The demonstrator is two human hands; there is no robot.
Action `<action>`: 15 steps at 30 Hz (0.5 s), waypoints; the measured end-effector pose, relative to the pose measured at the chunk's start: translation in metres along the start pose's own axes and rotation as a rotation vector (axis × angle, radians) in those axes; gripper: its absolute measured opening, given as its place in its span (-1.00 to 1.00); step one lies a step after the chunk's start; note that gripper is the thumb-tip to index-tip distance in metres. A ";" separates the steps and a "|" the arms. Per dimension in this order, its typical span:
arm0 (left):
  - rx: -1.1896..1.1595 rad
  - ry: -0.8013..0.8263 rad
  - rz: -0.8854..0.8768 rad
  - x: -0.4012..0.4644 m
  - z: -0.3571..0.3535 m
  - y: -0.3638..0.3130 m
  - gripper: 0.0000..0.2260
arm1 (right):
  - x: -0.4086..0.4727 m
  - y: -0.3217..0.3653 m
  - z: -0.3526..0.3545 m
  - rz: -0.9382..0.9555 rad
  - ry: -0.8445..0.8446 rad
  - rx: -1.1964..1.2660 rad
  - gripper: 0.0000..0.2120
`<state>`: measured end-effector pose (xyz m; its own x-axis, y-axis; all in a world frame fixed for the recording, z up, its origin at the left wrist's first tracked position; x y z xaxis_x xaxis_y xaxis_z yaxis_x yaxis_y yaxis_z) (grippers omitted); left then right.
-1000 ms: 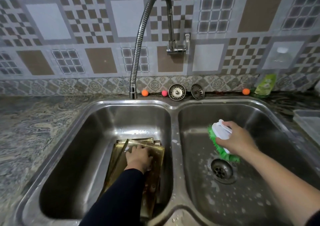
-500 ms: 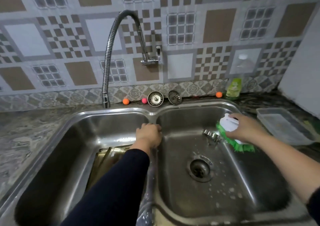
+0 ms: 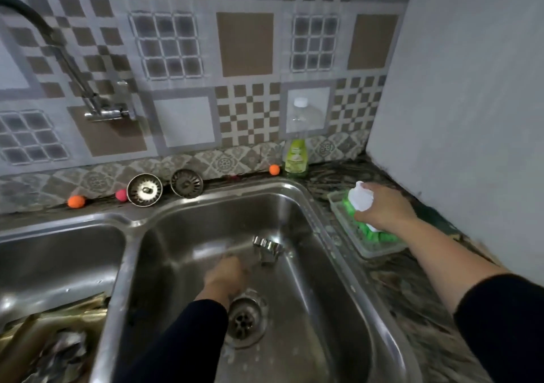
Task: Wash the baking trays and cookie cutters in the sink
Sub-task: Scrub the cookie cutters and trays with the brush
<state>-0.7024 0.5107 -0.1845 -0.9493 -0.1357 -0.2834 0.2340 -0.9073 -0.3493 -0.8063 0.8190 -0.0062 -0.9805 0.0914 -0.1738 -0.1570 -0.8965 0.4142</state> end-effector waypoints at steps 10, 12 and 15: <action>-0.096 -0.109 0.083 0.063 -0.034 -0.038 -0.40 | 0.026 -0.008 -0.038 0.106 -0.072 -0.139 -0.30; -0.087 -0.165 0.118 0.069 -0.034 -0.042 -0.36 | 0.028 -0.007 -0.040 0.104 -0.084 -0.165 -0.30; -0.124 -0.195 0.154 0.079 -0.040 -0.041 -0.32 | 0.028 -0.006 -0.042 0.116 -0.099 -0.194 -0.31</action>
<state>-0.7788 0.5534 -0.2284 -0.9203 -0.3531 -0.1686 0.3911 -0.8159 -0.4258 -0.8279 0.8089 -0.0510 -0.9989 0.0160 -0.0430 -0.0261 -0.9692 0.2449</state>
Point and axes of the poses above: each hand's wrist, its own x-axis towards the middle knuckle, its own z-axis out of the back of the hand, y = z × x, the point moved 9 cm from there along x, towards the middle knuckle, and after that the axes turned 12 degrees about -z, right-handed, at the moved point
